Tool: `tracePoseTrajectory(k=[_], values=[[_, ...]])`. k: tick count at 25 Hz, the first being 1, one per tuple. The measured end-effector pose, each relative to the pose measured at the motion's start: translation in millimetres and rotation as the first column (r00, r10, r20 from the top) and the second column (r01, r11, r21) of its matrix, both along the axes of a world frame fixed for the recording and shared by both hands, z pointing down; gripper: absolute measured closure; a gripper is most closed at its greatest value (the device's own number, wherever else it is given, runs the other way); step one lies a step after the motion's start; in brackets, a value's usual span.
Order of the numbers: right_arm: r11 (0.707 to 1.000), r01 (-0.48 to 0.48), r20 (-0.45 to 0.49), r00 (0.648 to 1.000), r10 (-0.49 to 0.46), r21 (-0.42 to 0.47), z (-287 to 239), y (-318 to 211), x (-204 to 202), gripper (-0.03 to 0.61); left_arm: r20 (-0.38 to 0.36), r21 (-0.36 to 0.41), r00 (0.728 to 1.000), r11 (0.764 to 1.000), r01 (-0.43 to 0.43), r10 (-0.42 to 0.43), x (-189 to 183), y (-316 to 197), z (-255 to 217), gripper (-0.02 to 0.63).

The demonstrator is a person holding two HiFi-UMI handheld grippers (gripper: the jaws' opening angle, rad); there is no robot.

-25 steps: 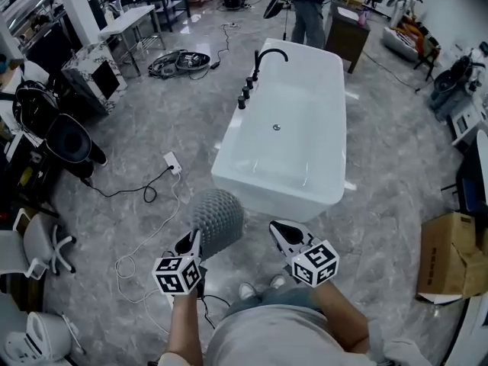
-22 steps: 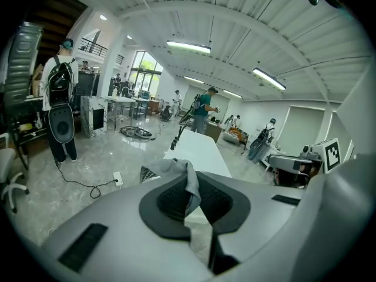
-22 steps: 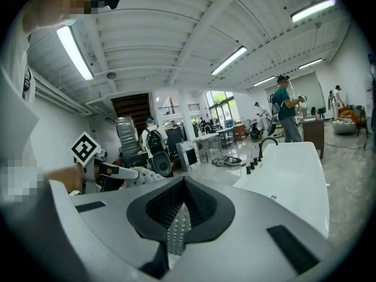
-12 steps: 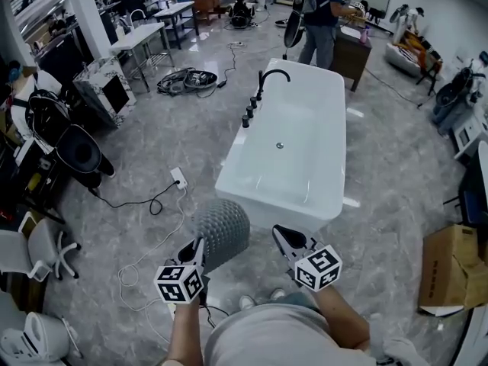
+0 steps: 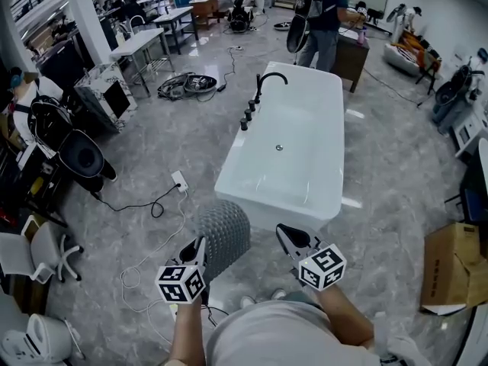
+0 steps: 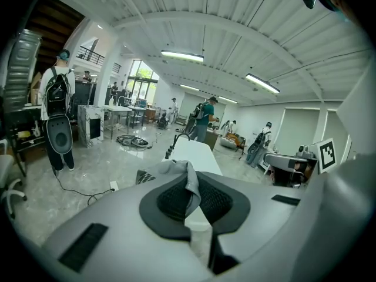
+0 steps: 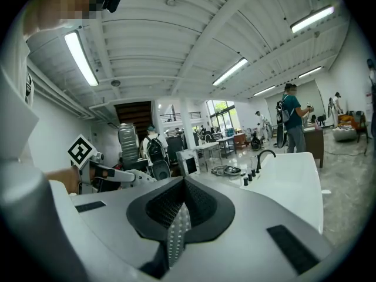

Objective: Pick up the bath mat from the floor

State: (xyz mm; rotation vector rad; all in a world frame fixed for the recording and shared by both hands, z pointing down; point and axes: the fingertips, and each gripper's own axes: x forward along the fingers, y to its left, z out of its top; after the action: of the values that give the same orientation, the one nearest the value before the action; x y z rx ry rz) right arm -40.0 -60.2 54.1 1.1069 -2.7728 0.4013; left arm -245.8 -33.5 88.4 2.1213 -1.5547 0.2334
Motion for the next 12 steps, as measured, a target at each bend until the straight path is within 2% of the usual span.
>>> tracePoseTrajectory(k=[12], values=[[1.000, -0.019, 0.002, 1.000, 0.019, 0.015, -3, -1, 24, 0.552, 0.009, 0.016, 0.999, 0.999, -0.040, 0.040, 30, -5, -7, 0.580]])
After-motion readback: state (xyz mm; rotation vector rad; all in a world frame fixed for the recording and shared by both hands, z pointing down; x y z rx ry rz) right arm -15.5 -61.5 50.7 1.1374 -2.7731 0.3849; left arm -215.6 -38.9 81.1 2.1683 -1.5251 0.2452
